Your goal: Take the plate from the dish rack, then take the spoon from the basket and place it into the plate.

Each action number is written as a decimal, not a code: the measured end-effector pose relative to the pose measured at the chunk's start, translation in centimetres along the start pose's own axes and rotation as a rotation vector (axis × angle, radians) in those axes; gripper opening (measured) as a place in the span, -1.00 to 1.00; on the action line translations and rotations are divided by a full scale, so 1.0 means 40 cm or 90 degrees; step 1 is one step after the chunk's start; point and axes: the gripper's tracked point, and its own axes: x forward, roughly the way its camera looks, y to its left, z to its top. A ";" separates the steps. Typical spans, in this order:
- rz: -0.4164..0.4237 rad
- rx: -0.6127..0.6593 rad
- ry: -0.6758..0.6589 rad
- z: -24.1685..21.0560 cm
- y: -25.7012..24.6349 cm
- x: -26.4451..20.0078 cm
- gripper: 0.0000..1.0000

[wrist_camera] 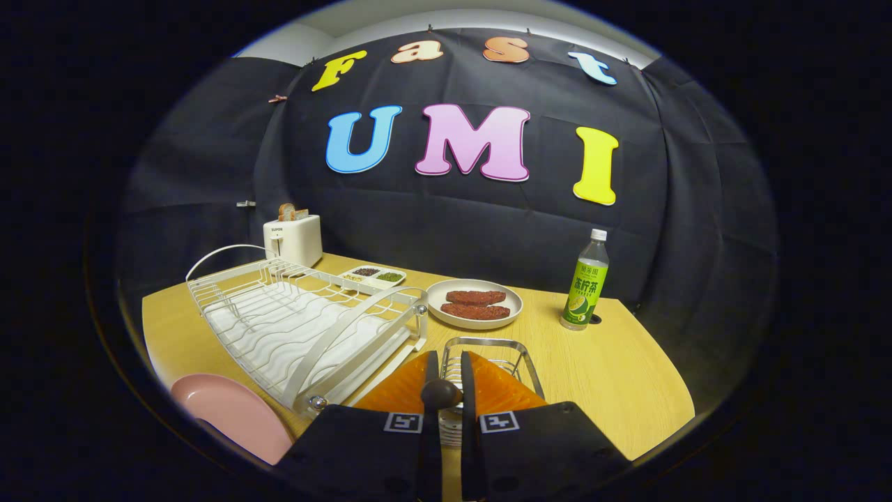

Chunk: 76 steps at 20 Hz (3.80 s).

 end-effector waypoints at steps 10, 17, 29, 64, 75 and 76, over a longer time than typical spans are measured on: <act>0.008 0.032 0.010 0.108 -0.029 -0.037 -0.73; 0.021 0.029 -0.017 0.297 -0.037 -0.111 -0.74; 0.120 0.093 0.039 0.241 0.333 -0.231 -0.74; 0.104 0.131 0.114 0.198 0.419 -0.285 0.97; -0.051 0.068 -0.075 0.563 0.197 -0.450 0.96; -0.071 0.058 -0.088 0.586 0.177 -0.471 0.97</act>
